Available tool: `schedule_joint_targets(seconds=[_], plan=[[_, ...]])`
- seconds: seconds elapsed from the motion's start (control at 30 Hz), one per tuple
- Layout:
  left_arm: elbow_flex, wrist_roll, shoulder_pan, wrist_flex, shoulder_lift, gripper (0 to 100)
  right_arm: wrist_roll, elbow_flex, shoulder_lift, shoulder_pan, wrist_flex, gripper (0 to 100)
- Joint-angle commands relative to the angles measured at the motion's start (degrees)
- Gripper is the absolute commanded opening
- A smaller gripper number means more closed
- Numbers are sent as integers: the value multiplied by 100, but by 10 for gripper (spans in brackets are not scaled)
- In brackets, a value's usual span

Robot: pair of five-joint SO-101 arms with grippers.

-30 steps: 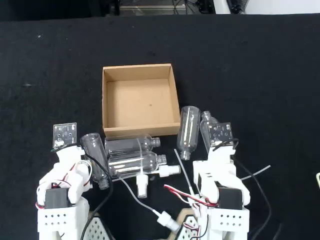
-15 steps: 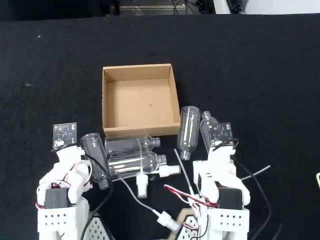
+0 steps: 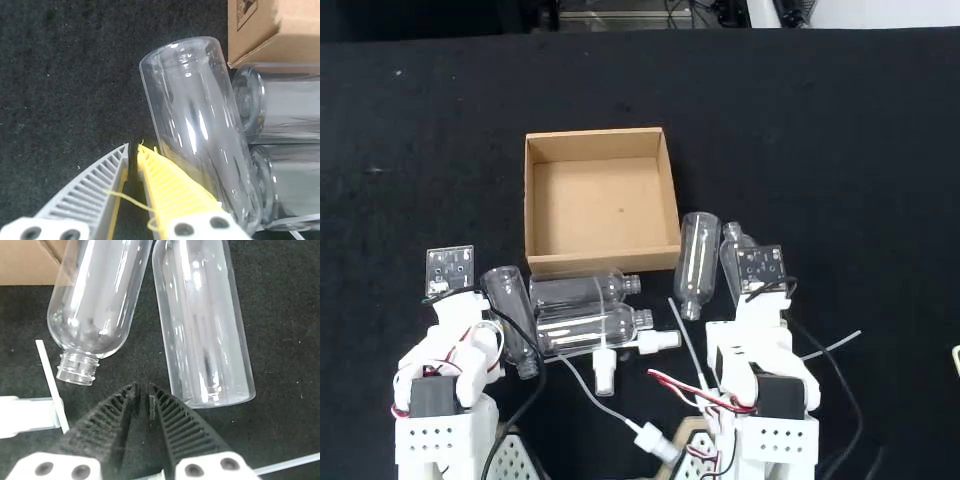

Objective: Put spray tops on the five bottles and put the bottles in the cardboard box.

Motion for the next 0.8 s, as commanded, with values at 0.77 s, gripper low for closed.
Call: schedule_joint_targets(seconds=[0.77], plan=[[-787, -3147, -1218, -35, -53, 30, 35, -13, -532, -105, -1196, 15]])
